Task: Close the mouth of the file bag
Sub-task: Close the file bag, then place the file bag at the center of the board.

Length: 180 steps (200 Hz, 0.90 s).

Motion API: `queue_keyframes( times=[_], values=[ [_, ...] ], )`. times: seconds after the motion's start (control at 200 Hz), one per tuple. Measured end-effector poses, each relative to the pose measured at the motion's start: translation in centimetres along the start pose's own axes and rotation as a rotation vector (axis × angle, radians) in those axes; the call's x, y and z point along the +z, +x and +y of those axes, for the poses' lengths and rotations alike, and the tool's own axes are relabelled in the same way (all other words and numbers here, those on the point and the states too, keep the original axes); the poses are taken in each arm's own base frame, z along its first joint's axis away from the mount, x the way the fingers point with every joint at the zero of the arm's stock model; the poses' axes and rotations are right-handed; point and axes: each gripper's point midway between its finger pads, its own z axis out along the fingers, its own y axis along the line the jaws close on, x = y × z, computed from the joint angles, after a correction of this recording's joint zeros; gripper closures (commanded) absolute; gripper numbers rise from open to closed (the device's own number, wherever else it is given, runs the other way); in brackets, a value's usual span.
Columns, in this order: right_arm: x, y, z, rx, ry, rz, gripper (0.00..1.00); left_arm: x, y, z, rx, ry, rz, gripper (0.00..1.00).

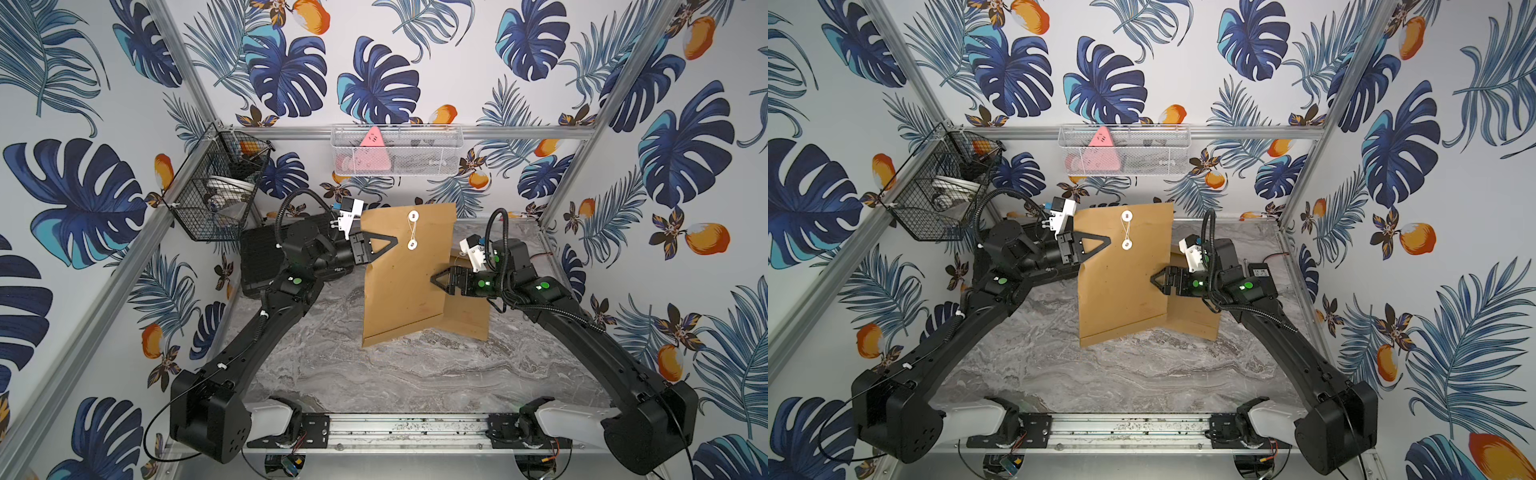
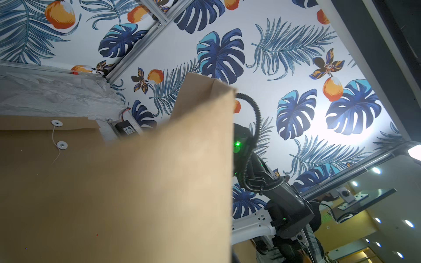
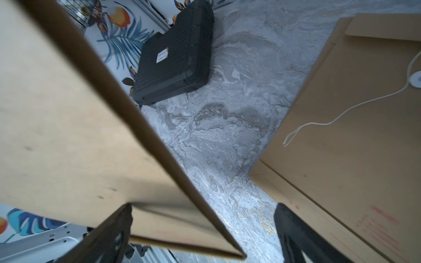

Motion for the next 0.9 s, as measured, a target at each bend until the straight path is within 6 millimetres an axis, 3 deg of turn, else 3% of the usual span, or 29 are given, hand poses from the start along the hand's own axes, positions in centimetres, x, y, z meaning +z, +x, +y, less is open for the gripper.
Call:
queue_keyframes(
  times=[0.2,0.355,0.545,0.595,0.671,0.796,0.901],
  values=[
    [-0.9,0.0,3.1,0.003,-0.262,-0.020,0.32,-0.8,-0.5,1.3,-0.017,-0.024,-0.016,1.00],
    [-1.1,0.5,3.8,0.037,-0.347,0.007,0.70,-1.6,-0.8,4.2,-0.066,-0.069,-0.039,0.99],
    [-0.3,1.6,3.9,0.109,-0.402,0.063,1.00,-2.9,-1.0,6.8,-0.075,-0.188,-0.077,0.58],
    [0.2,2.2,3.6,0.142,-0.399,0.084,1.00,-3.8,-0.9,8.0,-0.085,-0.259,-0.087,0.46],
    [1.1,3.5,3.1,0.183,-0.383,0.113,1.00,-5.7,-1.1,10.1,-0.088,-0.425,-0.118,0.38],
    [3.9,7.1,1.4,0.312,-0.306,0.188,1.00,-10.7,-2.2,13.7,-0.038,-0.805,-0.198,0.36],
    [7.0,10.7,1.7,0.385,-0.245,0.284,1.00,-14.5,-1.9,15.4,-0.006,-1.048,-0.204,0.36]
  ],
)
